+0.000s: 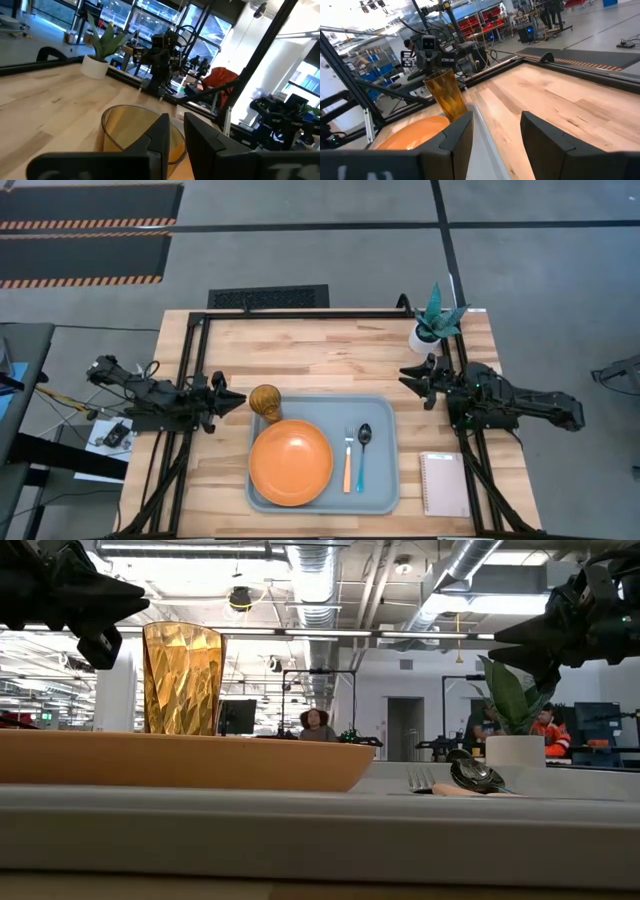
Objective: Pick and place plate/cup/fork/spoon on tray
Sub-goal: Return to Home Position
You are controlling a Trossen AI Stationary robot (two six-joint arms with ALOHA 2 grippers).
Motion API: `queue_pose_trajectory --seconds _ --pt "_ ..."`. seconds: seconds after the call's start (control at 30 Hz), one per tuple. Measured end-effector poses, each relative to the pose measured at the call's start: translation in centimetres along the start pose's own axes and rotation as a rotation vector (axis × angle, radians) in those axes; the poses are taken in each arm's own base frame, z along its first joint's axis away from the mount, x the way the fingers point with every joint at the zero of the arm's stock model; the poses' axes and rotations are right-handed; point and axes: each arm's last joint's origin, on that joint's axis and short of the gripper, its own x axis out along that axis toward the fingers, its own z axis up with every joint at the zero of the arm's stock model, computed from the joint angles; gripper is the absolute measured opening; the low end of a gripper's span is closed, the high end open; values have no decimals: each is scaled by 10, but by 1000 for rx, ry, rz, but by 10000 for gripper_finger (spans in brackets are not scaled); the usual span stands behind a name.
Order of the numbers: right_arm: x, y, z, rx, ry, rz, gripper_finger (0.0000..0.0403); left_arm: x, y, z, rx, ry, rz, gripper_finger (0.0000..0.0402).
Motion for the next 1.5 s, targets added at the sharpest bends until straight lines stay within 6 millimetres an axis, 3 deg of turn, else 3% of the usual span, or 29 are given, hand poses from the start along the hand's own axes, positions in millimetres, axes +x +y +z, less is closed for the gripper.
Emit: queue_pose_trajectory --seconds 1.5 --pt "0 0 -1 0 6 -3 188 0 0 0 2 0 1 44"
